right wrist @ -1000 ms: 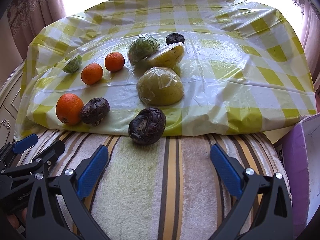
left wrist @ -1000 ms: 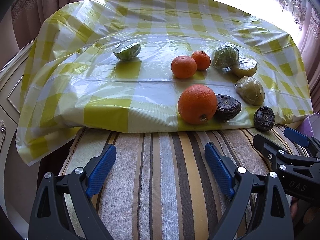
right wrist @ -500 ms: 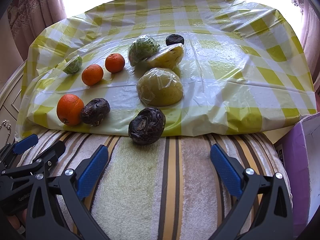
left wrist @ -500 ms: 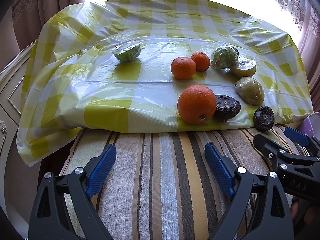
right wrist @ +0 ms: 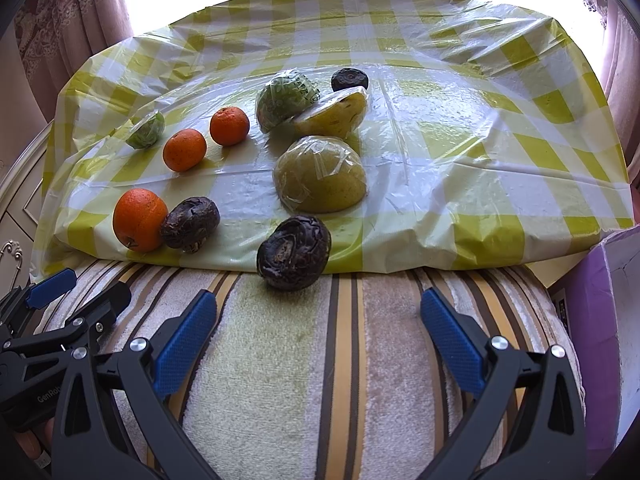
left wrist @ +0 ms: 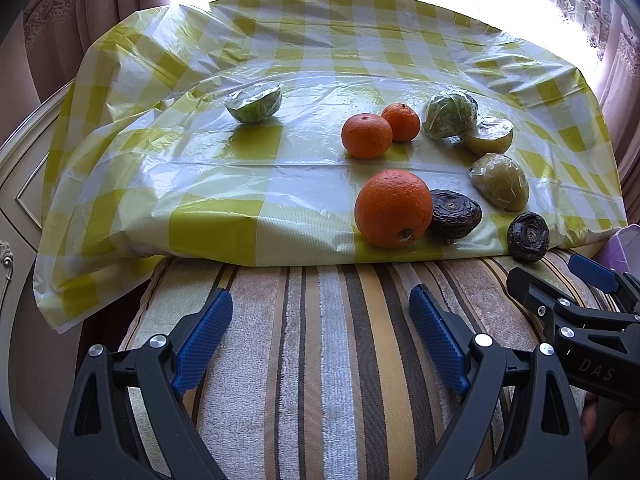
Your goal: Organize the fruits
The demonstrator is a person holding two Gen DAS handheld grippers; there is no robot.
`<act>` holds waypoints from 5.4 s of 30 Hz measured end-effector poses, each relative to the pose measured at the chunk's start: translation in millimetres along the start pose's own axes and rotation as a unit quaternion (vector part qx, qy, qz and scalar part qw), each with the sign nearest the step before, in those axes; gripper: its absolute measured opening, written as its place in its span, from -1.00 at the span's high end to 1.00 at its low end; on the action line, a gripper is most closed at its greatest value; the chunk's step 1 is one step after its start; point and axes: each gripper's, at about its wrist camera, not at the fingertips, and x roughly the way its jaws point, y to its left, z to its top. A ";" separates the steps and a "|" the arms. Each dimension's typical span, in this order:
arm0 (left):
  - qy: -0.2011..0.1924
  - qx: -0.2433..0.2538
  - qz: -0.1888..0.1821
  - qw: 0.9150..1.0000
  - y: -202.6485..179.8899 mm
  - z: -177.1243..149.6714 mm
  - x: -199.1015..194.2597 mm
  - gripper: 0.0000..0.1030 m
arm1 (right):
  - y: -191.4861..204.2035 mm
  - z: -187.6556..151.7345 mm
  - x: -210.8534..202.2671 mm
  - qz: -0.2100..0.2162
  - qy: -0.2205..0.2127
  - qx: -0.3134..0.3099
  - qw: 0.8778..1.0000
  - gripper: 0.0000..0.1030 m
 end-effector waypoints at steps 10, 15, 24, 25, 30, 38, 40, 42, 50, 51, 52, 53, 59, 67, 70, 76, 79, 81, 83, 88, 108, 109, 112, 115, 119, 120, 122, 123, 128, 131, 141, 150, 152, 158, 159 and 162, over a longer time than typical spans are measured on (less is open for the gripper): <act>-0.002 0.002 0.000 1.000 -1.9 1.3 -1.8 -0.67 | -0.3 0.0 0.2 0.003 0.000 0.002 1.000 -0.97; -0.002 0.002 0.000 1.000 -2.0 1.1 -1.8 -0.67 | -0.5 -0.4 0.3 0.005 -0.001 0.004 1.000 -0.97; -0.002 0.002 0.000 1.000 -2.2 0.9 -1.8 -0.66 | -0.7 -0.3 0.2 0.007 -0.002 0.005 1.000 -0.97; -0.002 0.002 0.000 1.000 -2.2 0.8 -1.9 -0.66 | -0.7 -0.3 0.2 0.007 -0.002 0.005 1.000 -0.97; -0.005 0.004 -0.002 1.000 -3.4 0.7 -2.4 -0.63 | -1.0 -0.3 0.2 0.008 -0.002 0.006 1.000 -0.97; -0.015 0.013 -0.009 1.000 -8.7 -0.4 -4.9 -0.47 | -0.1 0.4 -1.0 0.005 -0.003 0.004 1.000 -0.97; -0.021 0.016 -0.014 1.000 -10.2 -0.1 -6.7 -0.38 | -1.1 1.0 -2.3 0.004 -0.004 0.005 1.000 -0.97; -0.029 0.019 -0.023 0.999 -11.3 1.2 -9.3 -0.28 | -1.5 2.8 -5.2 0.004 -0.009 0.008 1.000 -0.97; -0.072 0.022 -0.058 0.995 -16.3 13.6 -18.4 -0.11 | 3.2 13.4 -7.9 0.004 -0.017 -0.004 1.000 -0.89; -0.072 0.023 -0.062 0.995 -16.9 15.6 -17.1 -0.11 | 3.8 14.9 -6.7 0.003 -0.015 -0.008 1.000 -0.82; -0.070 0.024 -0.064 0.995 -17.8 17.9 -15.2 -0.10 | 4.8 16.1 -4.6 -0.001 -0.009 -0.014 1.000 -0.77; -0.069 0.028 -0.068 0.995 -19.4 19.8 -13.7 -0.09 | 5.8 18.0 -3.2 -0.001 -0.007 -0.016 1.000 -0.74; -0.050 0.034 -0.088 0.994 -23.0 26.5 -0.6 0.09 | 11.0 22.6 7.9 -0.007 0.012 -0.036 0.999 -0.29; -0.034 0.032 -0.097 0.994 -23.8 30.3 10.7 0.20 | 17.2 21.1 14.7 0.012 0.004 -0.042 0.999 0.24; -0.035 0.028 -0.098 0.994 -22.5 30.5 10.2 0.20 | 11.7 20.4 13.5 0.034 0.000 -0.029 0.999 0.25; -0.053 0.026 -0.088 0.994 -22.0 30.5 -0.6 0.21 | 3.9 20.0 1.7 0.059 -0.014 -0.011 0.998 0.26; -0.071 0.031 -0.087 0.993 -25.4 33.1 -11.0 0.21 | -8.4 21.5 -7.7 0.074 -0.017 0.011 0.997 0.26; -0.082 0.034 -0.090 0.992 -30.3 36.9 -16.6 0.21 | -19.7 22.0 -15.4 0.070 -0.020 0.023 0.997 0.26; -0.091 0.043 -0.096 0.990 -39.4 40.7 -22.0 0.21 | -36.1 23.2 -25.9 0.062 -0.029 0.040 0.997 0.26; -0.104 0.097 -0.137 0.980 -87.7 48.7 -31.7 0.22 | -98.0 22.6 -50.9 0.010 -0.043 0.089 0.995 0.27; -0.013 0.347 -0.330 0.878 -352.3 3.8 -10.7 0.25 | -303.5 -59.2 -64.1 -0.138 0.068 0.289 0.945 0.25; -0.010 0.345 -0.326 0.880 -354.2 3.6 -7.0 0.23 | -304.7 -62.0 -60.0 -0.137 0.079 0.299 0.941 0.22; 0.009 0.336 -0.329 0.883 -352.2 6.9 4.2 0.23 | -306.3 -65.5 -49.3 -0.121 0.088 0.317 0.937 0.22; 0.019 0.322 -0.336 0.885 -349.8 8.8 8.1 0.20 | -304.5 -66.8 -46.6 -0.116 0.091 0.321 0.936 0.07; 0.009 0.313 -0.336 0.888 -345.4 10.6 5.2 0.00 | -302.8 -68.4 -55.6 -0.130 0.081 0.319 0.935 -0.21; 0.005 0.308 -0.336 0.890 -343.5 11.6 3.8 -0.04 | -302.7 -68.3 -58.0 -0.136 0.079 0.319 0.935 -0.31; -0.001 0.298 -0.340 0.892 -339.2 13.7 1.1 -0.12 | -305.7 -68.6 -62.5 -0.141 0.072 0.326 0.932 -0.47; -0.004 0.294 -0.340 0.893 -337.0 14.6 0.0 -0.16 | -305.2 -69.0 -65.2 -0.144 0.068 0.327 0.931 -0.54; -0.045 0.269 -0.326 0.905 -322.2 18.7 -14.0 -0.39 | -296.6 -58.0 -83.0 -0.194 0.025 0.306 0.932 -0.86; -0.078 0.251 -0.315 0.912 -306.3 23.4 -24.0 -0.57 | -282.4 -44.3 -97.7 -0.237 -0.014 0.280 0.930 -0.97; -0.117 0.166 -0.287 0.936 -214.5 42.8 -40.4 -0.66 | -211.8 -4.9 -99.8 -0.249 -0.074 0.181 0.949 -0.97; -0.117 0.049 -0.233 0.964 -106.0 41.5 -40.7 -0.58 | -104.2 26.5 -58.4 -0.098 -0.062 0.062 0.991 -0.97; -0.112 0.020 -0.221 0.969 -82.6 41.3 -37.8 -0.52 | -82.0 27.6 -47.4 -0.053 -0.050 0.039 0.997 -0.97; -0.089 -0.047 -0.191 0.976 -25.8 37.5 -26.1 -0.39 | -30.1 32.7 -23.4 -0.011 -0.028 -0.021 0.999 -0.97; -0.080 -0.046 -0.184 0.978 -21.7 37.5 -23.0 -0.36 | -24.6 33.1 -21.1 -0.011 -0.026 -0.031 0.999 -0.97; -0.059 -0.050 -0.190 0.979 -14.3 37.4 -14.3 -0.22 | -16.2 37.5 -11.6 -0.021 -0.017 -0.045 0.999 -0.97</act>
